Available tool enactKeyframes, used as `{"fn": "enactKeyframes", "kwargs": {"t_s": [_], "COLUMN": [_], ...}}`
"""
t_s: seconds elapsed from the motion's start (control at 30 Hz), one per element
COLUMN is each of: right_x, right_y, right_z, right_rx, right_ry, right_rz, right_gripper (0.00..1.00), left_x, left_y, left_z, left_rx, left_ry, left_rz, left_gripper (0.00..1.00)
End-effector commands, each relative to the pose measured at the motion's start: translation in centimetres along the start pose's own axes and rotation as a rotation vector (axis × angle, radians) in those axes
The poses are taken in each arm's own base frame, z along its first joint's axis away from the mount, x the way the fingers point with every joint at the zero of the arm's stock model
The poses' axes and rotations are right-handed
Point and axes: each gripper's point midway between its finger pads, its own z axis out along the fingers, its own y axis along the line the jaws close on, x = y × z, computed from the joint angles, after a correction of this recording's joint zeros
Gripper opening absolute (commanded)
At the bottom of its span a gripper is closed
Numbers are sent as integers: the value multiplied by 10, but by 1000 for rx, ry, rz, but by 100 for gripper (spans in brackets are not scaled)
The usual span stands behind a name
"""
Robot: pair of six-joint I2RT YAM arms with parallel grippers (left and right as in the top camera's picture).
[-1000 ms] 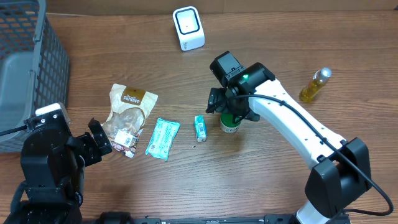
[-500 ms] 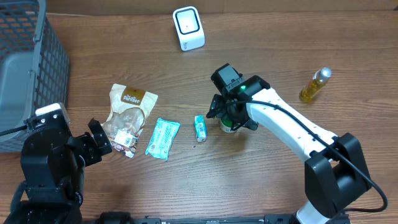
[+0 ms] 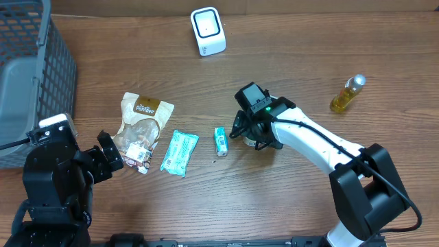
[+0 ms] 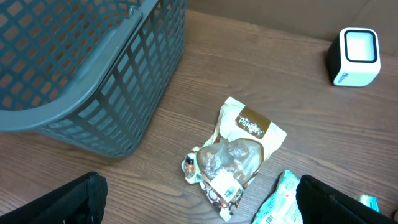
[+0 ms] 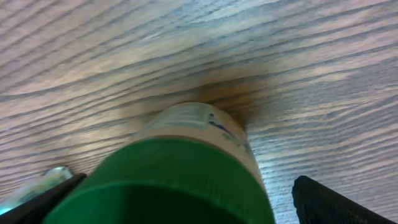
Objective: Scan the item barcode
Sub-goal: 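Hold the green-capped jar with the right gripper, adjusting grip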
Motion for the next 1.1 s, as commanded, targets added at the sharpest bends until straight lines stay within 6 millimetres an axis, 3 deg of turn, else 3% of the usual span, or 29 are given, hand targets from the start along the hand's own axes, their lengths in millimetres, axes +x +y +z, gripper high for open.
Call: {"fn": "enactKeyframes", "kwargs": {"t_s": [0.0, 0.3, 0.53, 1.07], "right_x": [-6, -12, -11, -11], "right_y": [-6, -12, 3, -2], "right_z": [3, 4, 1, 2], "right_rx": [22, 54, -12, 8], "right_ry": [-39, -79, -50, -54], "right_rz": [10, 7, 11, 6], "right_gripper": [100, 100, 100, 100], "left_x": [-2, -2, -2, -2], "left_y": [3, 3, 3, 3], "left_z": [-2, -2, -2, -2], "left_rx": [-12, -12, -12, -12], "left_ry": [-12, -12, -12, -12], "left_rz": [-8, -9, -9, -9], "left_gripper": [99, 100, 100, 99]}}
